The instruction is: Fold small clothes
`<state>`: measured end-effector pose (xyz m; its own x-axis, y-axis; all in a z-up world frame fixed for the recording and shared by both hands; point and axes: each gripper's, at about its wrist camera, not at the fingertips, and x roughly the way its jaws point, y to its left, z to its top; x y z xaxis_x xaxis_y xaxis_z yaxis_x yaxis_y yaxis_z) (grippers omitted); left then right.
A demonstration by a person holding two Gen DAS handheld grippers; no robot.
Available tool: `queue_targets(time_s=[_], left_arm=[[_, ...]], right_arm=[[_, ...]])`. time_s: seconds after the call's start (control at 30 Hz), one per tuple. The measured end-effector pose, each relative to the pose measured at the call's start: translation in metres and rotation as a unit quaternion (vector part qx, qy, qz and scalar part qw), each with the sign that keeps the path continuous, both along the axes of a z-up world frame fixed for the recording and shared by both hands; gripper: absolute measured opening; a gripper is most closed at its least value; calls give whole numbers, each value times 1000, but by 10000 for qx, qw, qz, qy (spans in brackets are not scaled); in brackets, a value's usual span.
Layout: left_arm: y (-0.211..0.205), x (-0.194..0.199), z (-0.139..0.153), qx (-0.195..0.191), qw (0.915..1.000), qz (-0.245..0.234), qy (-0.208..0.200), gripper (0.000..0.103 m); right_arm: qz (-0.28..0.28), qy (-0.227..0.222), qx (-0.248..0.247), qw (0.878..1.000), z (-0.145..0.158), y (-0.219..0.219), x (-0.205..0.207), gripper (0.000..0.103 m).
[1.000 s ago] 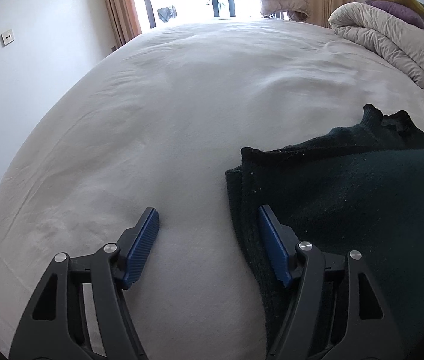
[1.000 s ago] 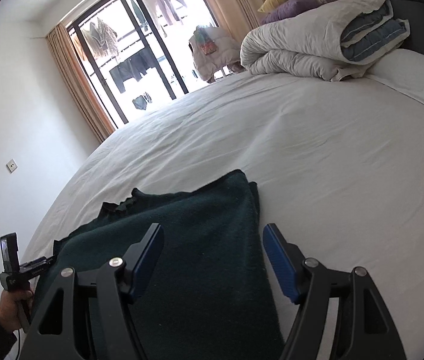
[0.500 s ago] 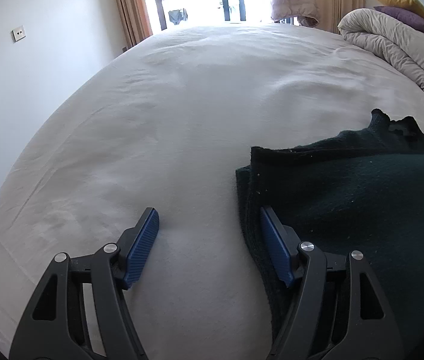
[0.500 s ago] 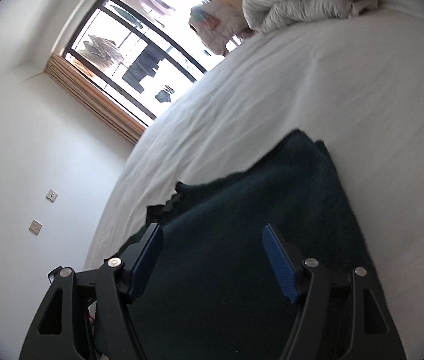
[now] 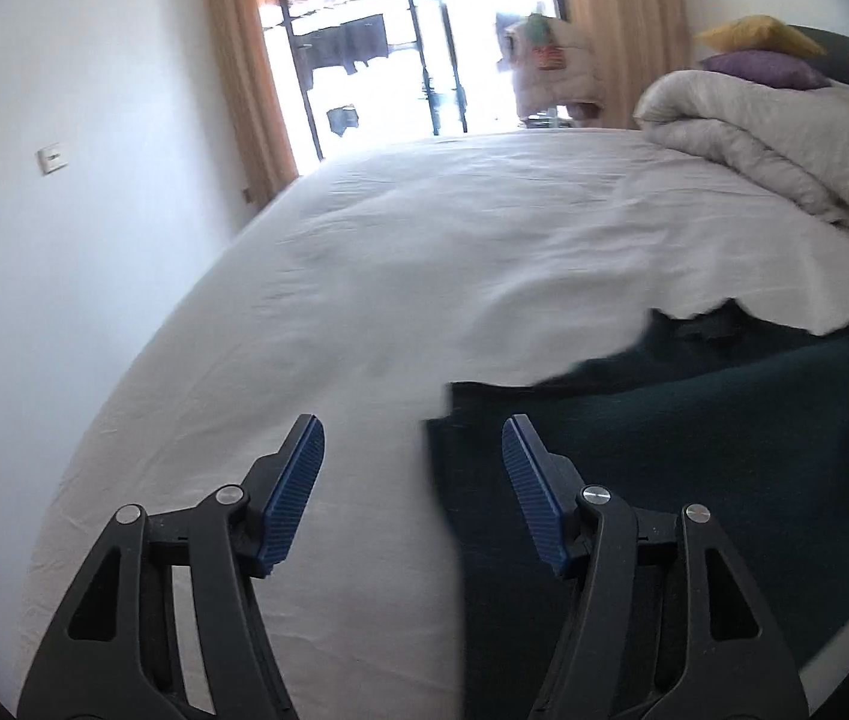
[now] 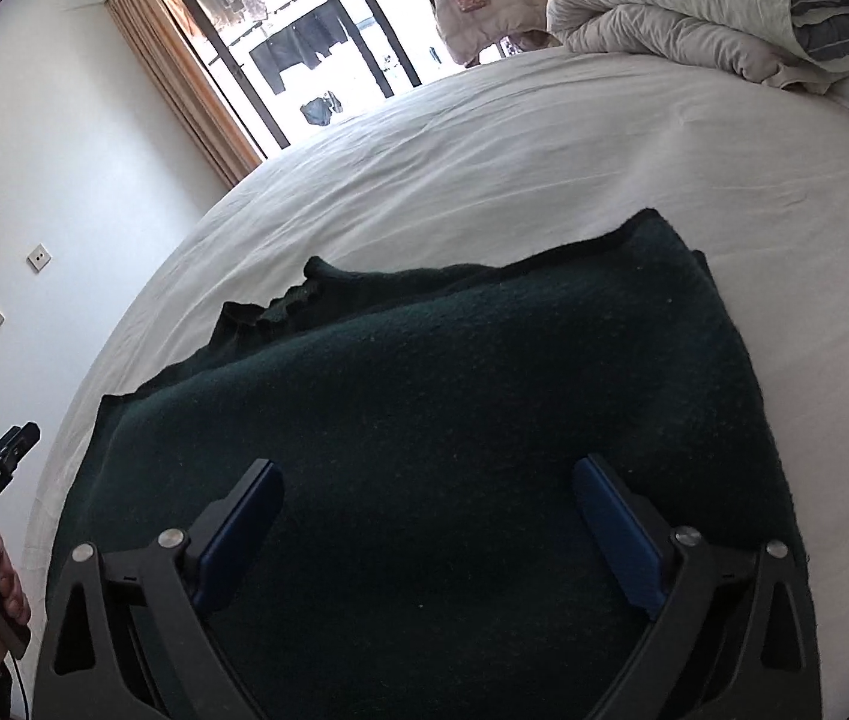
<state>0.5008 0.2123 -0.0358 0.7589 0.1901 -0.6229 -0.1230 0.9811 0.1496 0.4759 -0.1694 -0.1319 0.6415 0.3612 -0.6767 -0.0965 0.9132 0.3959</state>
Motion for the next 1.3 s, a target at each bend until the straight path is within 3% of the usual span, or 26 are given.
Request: queue_targets(time_s=[0.03,0.1,0.17,0.23,0.3,0.43,0.6,0.67,0.87,1.03,1.13,1.2,1.3], left_arm=[[-17,-3,2,-132,9995,-268,42,62],[-38,-6,-4,-460,9970,-599,192,62],[-50,-5,-22,-806,9929,-714,506,62],[-51,-2,-51,-1088,9874,-655,947,62],[-48,-2,-74,-1213,9837,-619,1178,62],[-49,-3,-78,-1171,9851,-627,1094,63],[-47,-1,-82,-1139,9862,-648,1015,63],[-47,-3,-84,-1115,9867,-656,982,63],[-46,-7,-85,-1151,9867,-671,927,63],[-44,-10,-85,-1186,9866,-675,893,63],[-42,-14,-85,-1211,9863,-691,882,63],[-40,-19,-83,-1242,9859,-698,875,63],[-37,-25,-80,-1244,9858,-727,860,63]], right_arm=[[-81,5,-2,10000,2,0,-1,98],[-259,8,-44,9997,10,0,-7,84],[-192,-96,52,9998,19,3,-21,77],[-106,-255,-203,9994,26,15,-39,76],[204,-248,-473,9984,25,28,-56,70],[508,-66,-775,9957,10,39,-74,67],[37,183,-421,9989,6,2,-71,22],[-277,254,-570,9977,7,-16,-71,17],[-1085,283,-399,9929,18,-44,-83,21],[-122,159,93,9998,26,11,-88,26],[691,288,338,9966,18,63,-85,32],[1035,458,330,9930,9,85,-84,51],[1154,380,102,9925,4,93,-85,53]])
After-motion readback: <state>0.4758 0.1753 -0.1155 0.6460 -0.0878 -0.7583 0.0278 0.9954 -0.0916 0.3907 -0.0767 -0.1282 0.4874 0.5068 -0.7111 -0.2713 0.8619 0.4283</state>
